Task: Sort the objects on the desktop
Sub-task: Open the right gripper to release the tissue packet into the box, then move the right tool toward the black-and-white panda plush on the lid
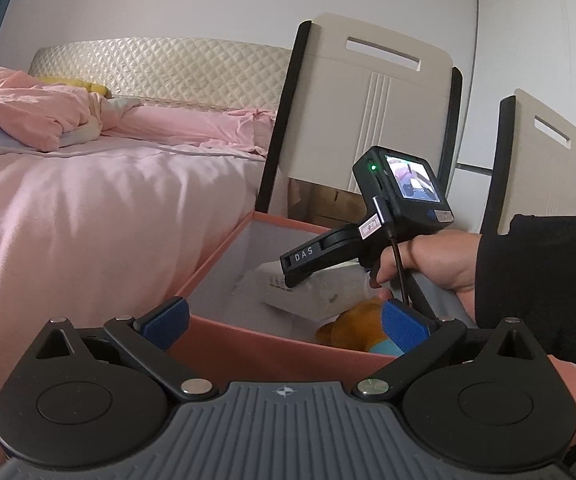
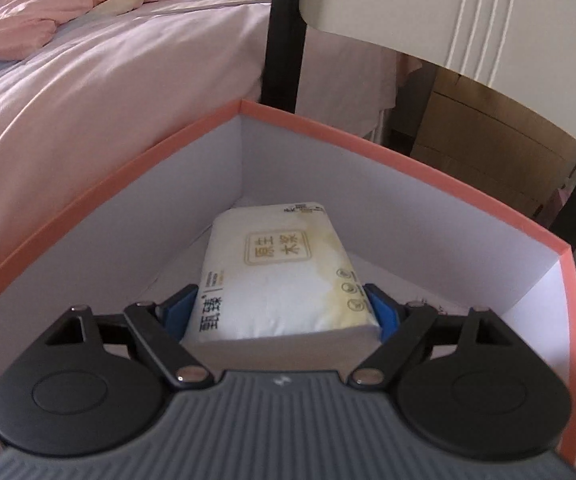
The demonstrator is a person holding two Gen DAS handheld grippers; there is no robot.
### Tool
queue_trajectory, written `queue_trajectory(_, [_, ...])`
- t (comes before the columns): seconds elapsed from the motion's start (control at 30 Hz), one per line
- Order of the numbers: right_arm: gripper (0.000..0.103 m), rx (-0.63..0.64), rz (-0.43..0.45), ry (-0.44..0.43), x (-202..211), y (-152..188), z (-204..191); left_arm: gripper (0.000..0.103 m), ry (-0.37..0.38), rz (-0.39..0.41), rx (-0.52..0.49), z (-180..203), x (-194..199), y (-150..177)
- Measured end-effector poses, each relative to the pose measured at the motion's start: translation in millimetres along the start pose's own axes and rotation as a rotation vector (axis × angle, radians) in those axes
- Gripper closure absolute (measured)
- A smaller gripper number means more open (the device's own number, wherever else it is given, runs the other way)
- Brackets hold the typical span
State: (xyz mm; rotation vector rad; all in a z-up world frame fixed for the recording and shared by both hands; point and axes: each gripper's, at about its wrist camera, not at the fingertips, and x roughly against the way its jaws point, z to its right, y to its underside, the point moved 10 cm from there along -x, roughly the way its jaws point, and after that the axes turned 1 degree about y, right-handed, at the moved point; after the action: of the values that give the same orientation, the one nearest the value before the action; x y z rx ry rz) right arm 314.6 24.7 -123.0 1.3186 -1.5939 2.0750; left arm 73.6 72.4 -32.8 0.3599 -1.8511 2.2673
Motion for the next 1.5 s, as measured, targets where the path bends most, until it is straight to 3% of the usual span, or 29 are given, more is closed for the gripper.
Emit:
queue_trajectory(0.27, [0.009,-0.082,0.02,-0.002,31.0,-1.8,7.1,0.0,0.017,-0.009,0.006,0.7,-1.5,1.0])
queue_trajectory(0.43, [0.0,-0.089,0.07,0.042,82.3,-0.4,22.4,0.0,0.026,-0.002,0.002,3.8,1.3,1.6])
queue_trajectory(0.6, [0.0,-0.131,0.137,0.085,137.9,13.0,46.2,0.0,0.043,0.002,-0.019,14.3,4.1,4.3])
queue_trajectory(1.03, [0.0,-0.298,0.34,0.148,253.2,100.8,88.2,0.0,0.076,0.002,-0.078,38.3,7.5,14.7])
queue_trajectory(1.27, [0.0,-0.238,0.452,0.208,272.1,148.3,80.7,0.0,0.059,0.02,-0.101,41.2,7.5,16.0])
queue_trajectory(1.5, [0.0,-0.303,0.486,0.169,271.3,183.4,81.1,0.0,0.036,0.031,-0.099,38.5,7.2,15.1])
